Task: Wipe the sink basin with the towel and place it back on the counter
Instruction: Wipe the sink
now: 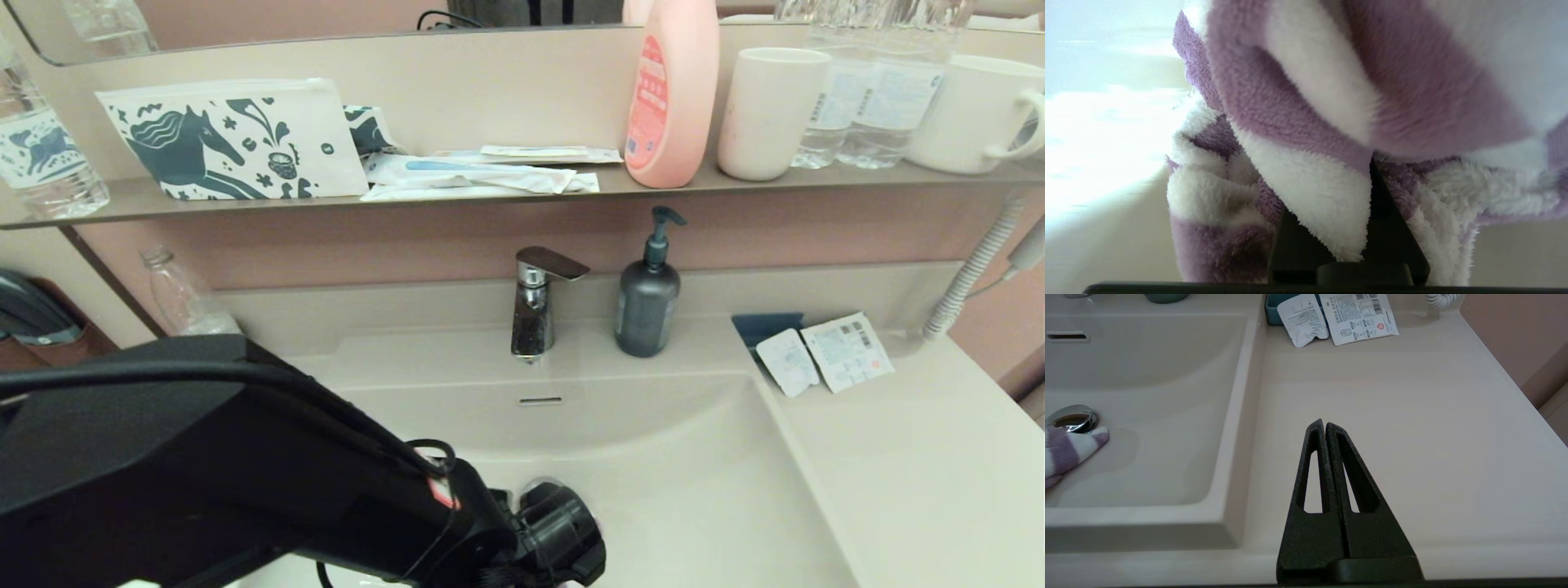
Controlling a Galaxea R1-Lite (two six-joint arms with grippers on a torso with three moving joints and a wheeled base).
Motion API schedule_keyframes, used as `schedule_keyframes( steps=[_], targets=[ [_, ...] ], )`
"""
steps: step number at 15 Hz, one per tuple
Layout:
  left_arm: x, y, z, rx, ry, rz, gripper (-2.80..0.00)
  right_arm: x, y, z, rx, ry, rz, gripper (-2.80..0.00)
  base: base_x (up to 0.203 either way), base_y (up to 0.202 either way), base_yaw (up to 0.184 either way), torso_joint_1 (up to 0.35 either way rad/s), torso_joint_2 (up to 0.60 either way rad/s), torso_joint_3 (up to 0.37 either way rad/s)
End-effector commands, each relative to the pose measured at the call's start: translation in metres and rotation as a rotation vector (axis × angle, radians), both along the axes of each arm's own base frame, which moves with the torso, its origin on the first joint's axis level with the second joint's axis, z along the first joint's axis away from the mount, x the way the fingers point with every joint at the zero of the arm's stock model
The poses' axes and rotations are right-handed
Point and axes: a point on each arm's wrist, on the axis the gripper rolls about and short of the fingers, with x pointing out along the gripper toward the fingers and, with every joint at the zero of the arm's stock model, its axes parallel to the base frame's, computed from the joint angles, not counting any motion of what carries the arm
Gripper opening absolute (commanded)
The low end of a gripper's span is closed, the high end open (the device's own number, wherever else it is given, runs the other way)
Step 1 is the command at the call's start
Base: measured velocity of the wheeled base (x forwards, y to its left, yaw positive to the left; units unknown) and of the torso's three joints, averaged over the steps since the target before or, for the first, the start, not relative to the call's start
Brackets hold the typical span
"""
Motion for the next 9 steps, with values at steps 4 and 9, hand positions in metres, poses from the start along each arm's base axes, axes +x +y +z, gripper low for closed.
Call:
schedule_keyframes(
  steps=[4,9],
  targets=[
    [0.0,0.042,0.019,0.025,0.007,-0.046,-2.8,0.0,0.0,0.0,0.0,0.001,0.001,-2.8,0.0,0.0,0.0,0.0,0.0,0.0],
    [0.045,0.081,0.027,0.011,-0.084,-0.106,-2.8,0.0,0.0,0.0,0.0,0.001,0.001,-2.8,0.0,0.0,0.0,0.0,0.0,0.0]
  ],
)
